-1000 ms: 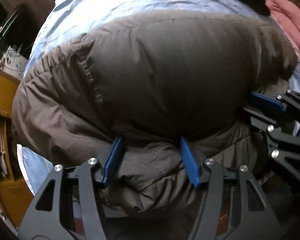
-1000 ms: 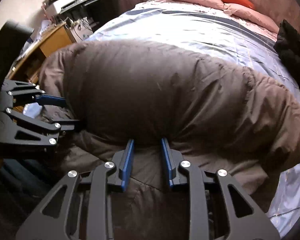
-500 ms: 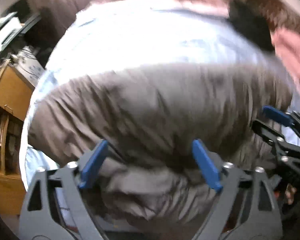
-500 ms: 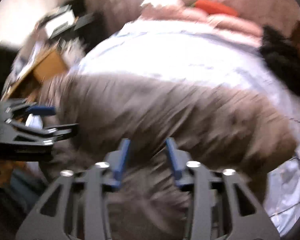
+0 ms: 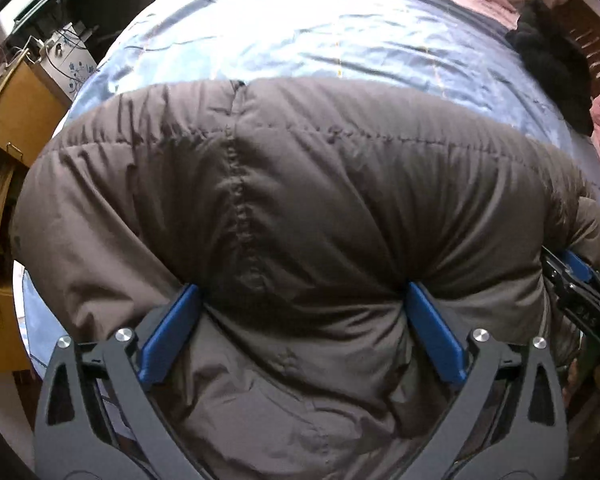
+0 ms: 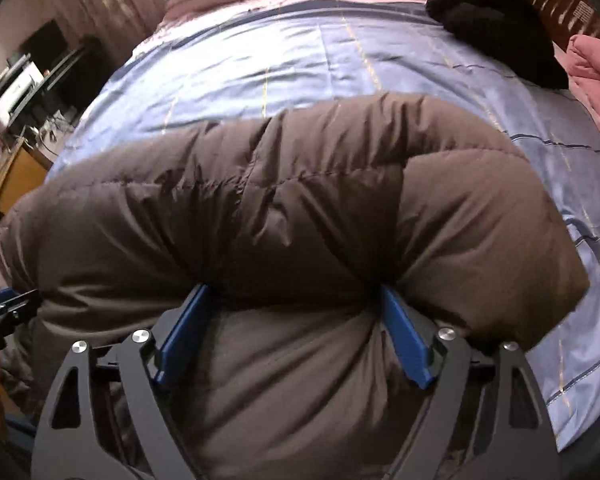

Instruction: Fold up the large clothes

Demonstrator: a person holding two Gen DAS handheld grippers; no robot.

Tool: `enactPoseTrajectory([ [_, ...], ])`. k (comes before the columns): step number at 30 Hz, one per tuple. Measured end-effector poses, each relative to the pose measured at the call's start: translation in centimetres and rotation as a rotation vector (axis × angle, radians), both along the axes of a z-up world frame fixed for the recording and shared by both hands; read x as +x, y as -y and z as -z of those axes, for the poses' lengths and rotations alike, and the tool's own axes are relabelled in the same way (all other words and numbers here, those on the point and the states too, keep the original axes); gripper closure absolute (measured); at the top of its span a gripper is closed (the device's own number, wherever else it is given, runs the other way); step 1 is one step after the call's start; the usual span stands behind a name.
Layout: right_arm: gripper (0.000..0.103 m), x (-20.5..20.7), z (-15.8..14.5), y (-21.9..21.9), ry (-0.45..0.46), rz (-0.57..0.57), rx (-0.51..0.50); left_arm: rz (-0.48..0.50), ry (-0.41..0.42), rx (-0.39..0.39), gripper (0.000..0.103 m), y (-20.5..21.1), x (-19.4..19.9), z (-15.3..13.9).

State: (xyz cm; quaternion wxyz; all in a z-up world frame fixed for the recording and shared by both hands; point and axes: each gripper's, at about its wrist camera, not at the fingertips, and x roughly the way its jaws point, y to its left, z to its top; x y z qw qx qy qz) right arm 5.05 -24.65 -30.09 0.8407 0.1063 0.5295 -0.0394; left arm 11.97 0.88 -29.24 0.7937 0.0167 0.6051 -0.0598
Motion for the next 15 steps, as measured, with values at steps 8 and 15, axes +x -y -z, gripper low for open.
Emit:
enactPoseTrajectory([
  [8, 0.019, -0.9, -1.7, 0.0, 0.021, 0.053, 0.033, -0.028, 0.048, -0.042, 0.002, -0.8, -1.9, -2.2],
  [15, 0.019, -3.0, -6.7, -6.3, 0.162, -0.179, -0.007, 0.007, 0.211, 0.033, 0.002, -0.1, -3.2, -4.8],
])
